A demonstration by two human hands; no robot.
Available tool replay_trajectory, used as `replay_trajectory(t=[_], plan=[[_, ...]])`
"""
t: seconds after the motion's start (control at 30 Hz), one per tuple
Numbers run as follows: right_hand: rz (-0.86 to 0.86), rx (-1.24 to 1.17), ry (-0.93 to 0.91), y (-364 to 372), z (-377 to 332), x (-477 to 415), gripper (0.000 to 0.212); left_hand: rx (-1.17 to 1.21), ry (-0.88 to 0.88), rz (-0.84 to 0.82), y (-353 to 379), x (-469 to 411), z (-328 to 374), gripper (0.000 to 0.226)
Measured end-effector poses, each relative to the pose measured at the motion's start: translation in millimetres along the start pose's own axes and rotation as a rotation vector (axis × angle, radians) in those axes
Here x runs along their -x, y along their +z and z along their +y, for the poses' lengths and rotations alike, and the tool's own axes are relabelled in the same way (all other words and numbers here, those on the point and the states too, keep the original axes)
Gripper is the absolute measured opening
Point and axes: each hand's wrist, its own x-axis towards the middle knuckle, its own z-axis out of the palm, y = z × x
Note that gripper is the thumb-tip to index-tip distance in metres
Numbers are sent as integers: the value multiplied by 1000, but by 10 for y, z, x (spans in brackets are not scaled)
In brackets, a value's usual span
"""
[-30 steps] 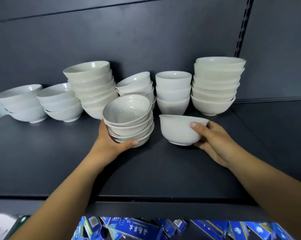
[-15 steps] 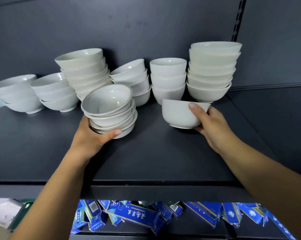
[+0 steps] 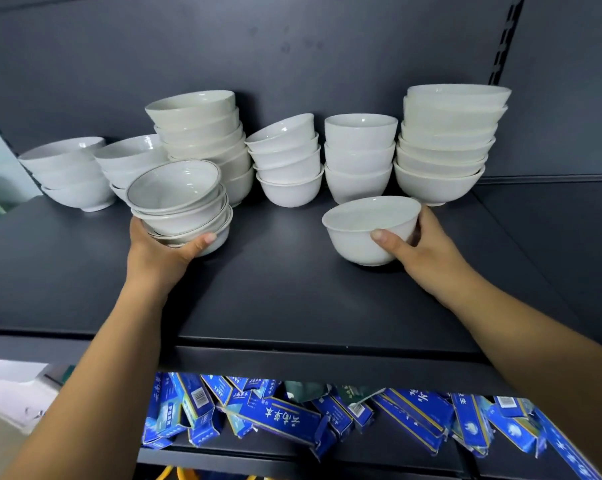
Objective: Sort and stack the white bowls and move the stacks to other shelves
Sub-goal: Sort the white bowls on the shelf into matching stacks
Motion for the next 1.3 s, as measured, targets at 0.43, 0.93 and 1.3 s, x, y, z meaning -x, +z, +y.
replay_trajectory(t=[0.43, 0.93, 1.3], plan=[[7, -1, 8, 55, 30, -67, 60, 247, 236, 351, -34, 499, 524, 67], [-52, 66, 47, 168, 119, -498, 76, -534, 313, -435, 1190, -735, 1429, 20], [-114, 35, 61, 92, 112, -524, 72, -429, 300, -545, 1022, -972, 1610, 18]])
